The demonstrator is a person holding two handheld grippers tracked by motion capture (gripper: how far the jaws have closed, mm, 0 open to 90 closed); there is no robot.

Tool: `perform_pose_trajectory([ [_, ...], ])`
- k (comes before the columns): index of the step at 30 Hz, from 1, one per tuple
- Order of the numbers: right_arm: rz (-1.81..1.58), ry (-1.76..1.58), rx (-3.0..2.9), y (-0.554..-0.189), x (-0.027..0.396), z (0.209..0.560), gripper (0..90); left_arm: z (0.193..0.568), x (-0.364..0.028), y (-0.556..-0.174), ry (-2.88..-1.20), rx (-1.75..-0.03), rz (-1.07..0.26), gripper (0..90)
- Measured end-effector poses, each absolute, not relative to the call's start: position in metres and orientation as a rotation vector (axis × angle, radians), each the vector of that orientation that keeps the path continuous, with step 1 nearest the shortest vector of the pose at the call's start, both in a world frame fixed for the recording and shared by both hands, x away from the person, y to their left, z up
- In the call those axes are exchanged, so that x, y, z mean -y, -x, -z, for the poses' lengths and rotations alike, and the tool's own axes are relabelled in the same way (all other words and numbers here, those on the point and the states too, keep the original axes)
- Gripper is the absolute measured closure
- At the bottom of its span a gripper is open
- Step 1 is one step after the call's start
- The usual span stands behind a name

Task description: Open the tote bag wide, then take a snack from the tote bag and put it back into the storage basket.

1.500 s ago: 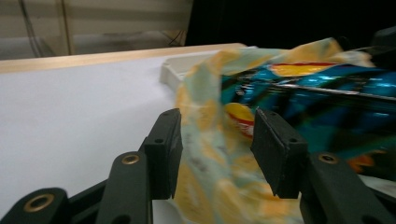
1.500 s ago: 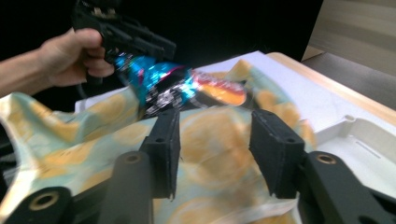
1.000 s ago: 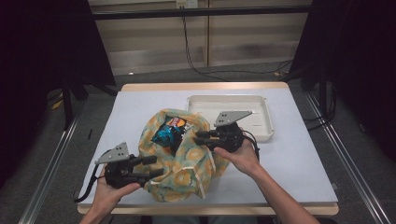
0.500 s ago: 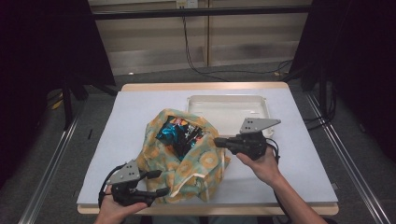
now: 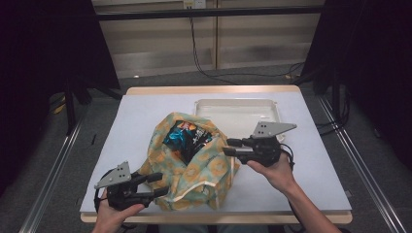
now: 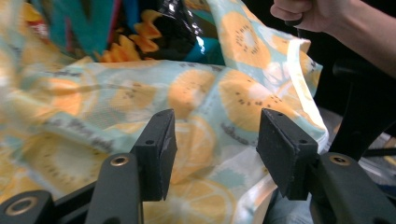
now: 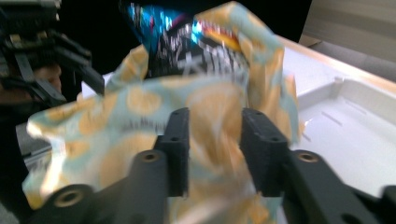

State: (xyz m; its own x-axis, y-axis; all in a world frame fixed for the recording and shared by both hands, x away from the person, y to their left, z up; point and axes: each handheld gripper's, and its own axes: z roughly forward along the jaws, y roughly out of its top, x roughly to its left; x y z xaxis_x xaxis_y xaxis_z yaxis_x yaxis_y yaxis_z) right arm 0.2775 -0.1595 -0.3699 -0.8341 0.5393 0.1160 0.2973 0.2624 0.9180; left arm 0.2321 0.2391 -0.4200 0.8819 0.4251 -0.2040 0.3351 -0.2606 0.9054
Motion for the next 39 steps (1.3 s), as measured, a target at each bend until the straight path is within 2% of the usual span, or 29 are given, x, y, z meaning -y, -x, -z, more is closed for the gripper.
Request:
perform_pose_trajectory([
  [3,-1.648,-0.762,-2.287,-0.280,0.152,0.361,54.8,0.423,-0.247,-0.235,-1.847,-0.584,-0.100,50.7],
  [8,-1.684,-0.672,-2.312,-0.287,0.129,0.348,54.1,0.426,-0.251,-0.237,-1.843,-0.623,-0.101,53.5],
  [21,-1.665,-0.561,-2.414,-0.311,0.071,0.335,50.0,0.430,-0.245,-0.236,-1.883,-0.622,-0.096,50.5],
  [26,-1.653,-0.536,-2.439,-0.322,0.054,0.331,44.3,0.432,-0.248,-0.238,-1.883,-0.634,-0.098,49.8],
  [39,-1.586,-0.445,-2.533,-0.335,0.026,0.337,43.3,0.431,-0.250,-0.241,-1.870,-0.634,-0.095,46.9],
])
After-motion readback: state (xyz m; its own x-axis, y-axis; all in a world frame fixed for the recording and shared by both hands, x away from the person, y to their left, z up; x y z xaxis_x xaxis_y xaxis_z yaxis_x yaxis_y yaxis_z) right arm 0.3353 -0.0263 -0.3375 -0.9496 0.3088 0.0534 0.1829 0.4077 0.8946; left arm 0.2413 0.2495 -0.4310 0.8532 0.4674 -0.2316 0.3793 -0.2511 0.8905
